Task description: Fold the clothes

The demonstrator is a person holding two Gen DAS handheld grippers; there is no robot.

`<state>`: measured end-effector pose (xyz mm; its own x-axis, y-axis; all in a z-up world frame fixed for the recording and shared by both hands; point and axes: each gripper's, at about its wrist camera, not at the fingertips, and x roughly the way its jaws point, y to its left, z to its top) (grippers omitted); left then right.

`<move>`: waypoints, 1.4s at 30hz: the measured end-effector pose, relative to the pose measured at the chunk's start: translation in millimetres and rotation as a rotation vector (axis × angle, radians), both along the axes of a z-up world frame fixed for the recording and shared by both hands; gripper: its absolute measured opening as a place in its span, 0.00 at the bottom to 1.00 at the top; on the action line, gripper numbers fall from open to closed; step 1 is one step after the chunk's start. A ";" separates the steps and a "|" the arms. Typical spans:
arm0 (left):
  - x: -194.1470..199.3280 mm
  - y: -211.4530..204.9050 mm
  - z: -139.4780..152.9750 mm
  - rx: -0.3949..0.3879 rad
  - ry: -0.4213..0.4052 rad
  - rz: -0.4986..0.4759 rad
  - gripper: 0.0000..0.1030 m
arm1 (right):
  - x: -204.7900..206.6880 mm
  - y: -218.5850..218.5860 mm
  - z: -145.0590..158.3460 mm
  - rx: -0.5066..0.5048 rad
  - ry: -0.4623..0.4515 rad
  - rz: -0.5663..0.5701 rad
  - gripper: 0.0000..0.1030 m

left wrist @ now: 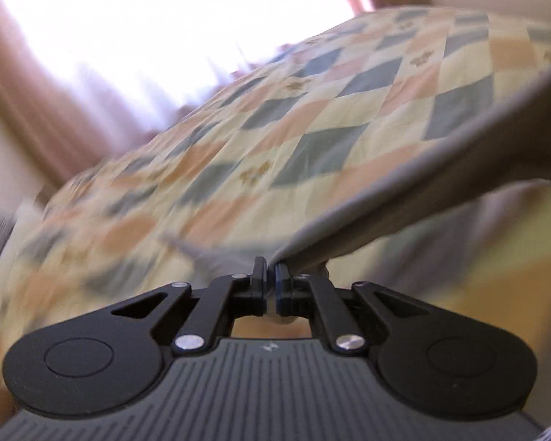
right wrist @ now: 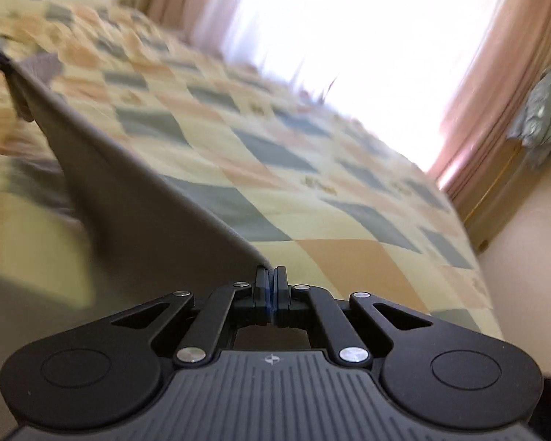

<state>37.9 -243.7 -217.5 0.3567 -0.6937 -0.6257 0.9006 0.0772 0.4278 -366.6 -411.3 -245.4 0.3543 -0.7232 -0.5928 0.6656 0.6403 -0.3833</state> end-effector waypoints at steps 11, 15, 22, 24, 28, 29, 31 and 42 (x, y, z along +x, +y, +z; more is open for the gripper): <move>-54.9 159.6 -102.1 0.075 0.232 0.308 0.23 | -61.4 177.1 -87.2 0.184 0.099 -0.064 0.44; -51.3 186.7 -132.1 -0.117 0.278 0.292 0.27 | -90.8 187.2 -123.1 0.120 -0.067 -0.205 0.48; -60.2 212.7 -164.1 -0.334 0.255 0.276 0.28 | -111.2 207.5 -162.7 0.017 -0.290 -0.307 0.52; -62.4 216.8 -160.3 -0.339 0.277 0.303 0.28 | -112.9 207.5 -164.9 0.002 -0.309 -0.311 0.52; -67.4 213.8 -144.3 -0.239 0.290 0.336 0.29 | -110.5 205.8 -167.3 0.009 -0.304 -0.324 0.52; -68.3 212.0 -140.9 -0.213 0.296 0.341 0.30 | -108.7 204.7 -165.6 0.019 -0.287 -0.329 0.52; -68.9 210.9 -135.0 -0.186 0.318 0.356 0.31 | -105.8 205.4 -162.4 0.042 -0.261 -0.343 0.52; -86.4 270.9 -109.9 -0.187 0.460 0.369 0.46 | -82.3 201.9 -153.8 0.101 -0.143 -0.471 0.53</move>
